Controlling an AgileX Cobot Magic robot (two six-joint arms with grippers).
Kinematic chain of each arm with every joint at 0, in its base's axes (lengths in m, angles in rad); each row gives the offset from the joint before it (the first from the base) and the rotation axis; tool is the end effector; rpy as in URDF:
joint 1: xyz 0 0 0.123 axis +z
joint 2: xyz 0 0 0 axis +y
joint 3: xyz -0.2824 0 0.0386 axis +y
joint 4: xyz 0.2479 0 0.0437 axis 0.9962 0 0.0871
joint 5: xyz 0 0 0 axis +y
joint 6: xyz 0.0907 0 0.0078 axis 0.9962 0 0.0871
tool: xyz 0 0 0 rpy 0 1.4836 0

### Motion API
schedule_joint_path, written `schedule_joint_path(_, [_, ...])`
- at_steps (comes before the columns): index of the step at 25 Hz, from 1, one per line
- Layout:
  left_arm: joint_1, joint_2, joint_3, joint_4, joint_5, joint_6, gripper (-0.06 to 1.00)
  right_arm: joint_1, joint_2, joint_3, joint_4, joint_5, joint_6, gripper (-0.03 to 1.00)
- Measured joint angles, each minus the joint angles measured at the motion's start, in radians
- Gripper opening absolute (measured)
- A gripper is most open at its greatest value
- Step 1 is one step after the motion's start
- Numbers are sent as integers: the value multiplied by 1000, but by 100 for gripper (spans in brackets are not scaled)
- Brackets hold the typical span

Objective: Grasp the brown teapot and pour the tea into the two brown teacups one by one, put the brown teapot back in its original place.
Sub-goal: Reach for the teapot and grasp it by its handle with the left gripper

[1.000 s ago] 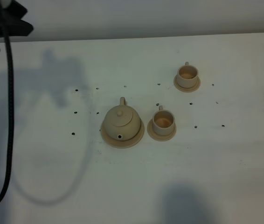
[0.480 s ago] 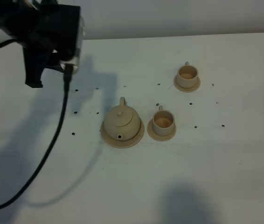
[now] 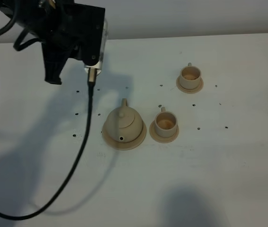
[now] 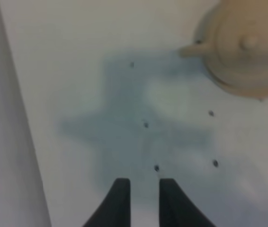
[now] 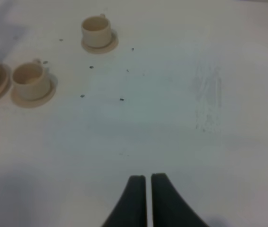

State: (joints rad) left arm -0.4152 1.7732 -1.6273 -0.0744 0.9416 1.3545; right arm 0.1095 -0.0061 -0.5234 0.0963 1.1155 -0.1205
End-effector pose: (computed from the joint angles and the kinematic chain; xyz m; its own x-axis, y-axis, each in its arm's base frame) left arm 0.3595 -0.1645 0.3226 0.2199 0.9572 -0.1880 0.8548 -0.0962 0.5100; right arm -0.0119 0.0066 0.2795 -0.4581 -0.1285 -0.8796 -0.2207 0.9750 -0.0275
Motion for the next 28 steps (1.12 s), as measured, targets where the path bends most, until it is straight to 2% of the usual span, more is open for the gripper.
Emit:
schedule_joint_path(5, [-6,87,-1,-1,-90,-86,13,0,0,0,0,0,0,3])
schedule_joint_path(14, [-60,230,-1,-28,-201,-150,13,0,0,0,0,0,0,3])
schedule_joint_path(18, [-83,288,-1,-36,-255,-215,13,0,0,0,0,0,0,3])
schedule_joint_path(23, [-98,326,-1,-47,-271,-242,13,0,0,0,0,0,0,3])
schedule_joint_path(28, [-102,332,-1,-50,-283,-250,3,-2,0,0,0,0,0,3])
